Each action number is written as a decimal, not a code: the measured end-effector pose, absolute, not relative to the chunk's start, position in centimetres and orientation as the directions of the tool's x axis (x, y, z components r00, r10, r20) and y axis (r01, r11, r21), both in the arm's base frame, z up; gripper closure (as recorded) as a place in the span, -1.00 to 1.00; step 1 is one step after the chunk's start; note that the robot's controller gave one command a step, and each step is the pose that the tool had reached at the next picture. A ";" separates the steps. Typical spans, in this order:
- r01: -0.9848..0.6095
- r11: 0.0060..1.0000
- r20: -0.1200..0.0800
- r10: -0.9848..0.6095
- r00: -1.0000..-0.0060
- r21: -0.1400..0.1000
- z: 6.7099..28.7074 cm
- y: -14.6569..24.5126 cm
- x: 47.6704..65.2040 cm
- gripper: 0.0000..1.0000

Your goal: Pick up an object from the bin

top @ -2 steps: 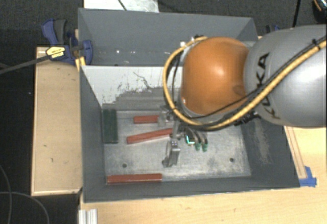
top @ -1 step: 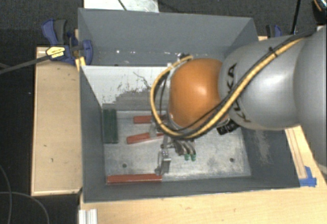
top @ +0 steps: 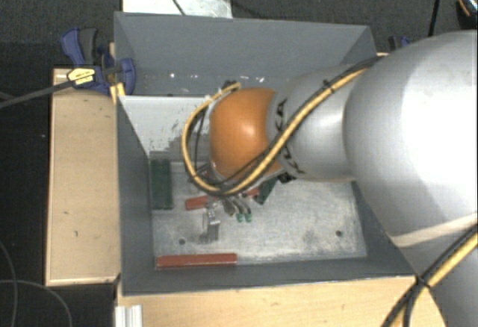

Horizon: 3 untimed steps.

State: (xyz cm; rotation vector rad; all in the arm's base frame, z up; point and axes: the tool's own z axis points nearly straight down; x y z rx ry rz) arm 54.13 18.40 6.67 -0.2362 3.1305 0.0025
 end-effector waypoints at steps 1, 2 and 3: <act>-0.142 0.990 -0.004 -0.142 -0.990 0.002 7.1 18.3 54.1 1.00; -0.202 0.979 -0.010 -0.202 -0.979 0.000 20.0 15.6 53.2 1.00; -0.471 0.882 -0.008 -0.471 -0.882 -0.002 26.9 13.1 52.4 1.00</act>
Offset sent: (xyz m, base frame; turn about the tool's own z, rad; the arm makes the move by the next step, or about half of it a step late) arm 0.0000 0.0000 0.0000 0.0000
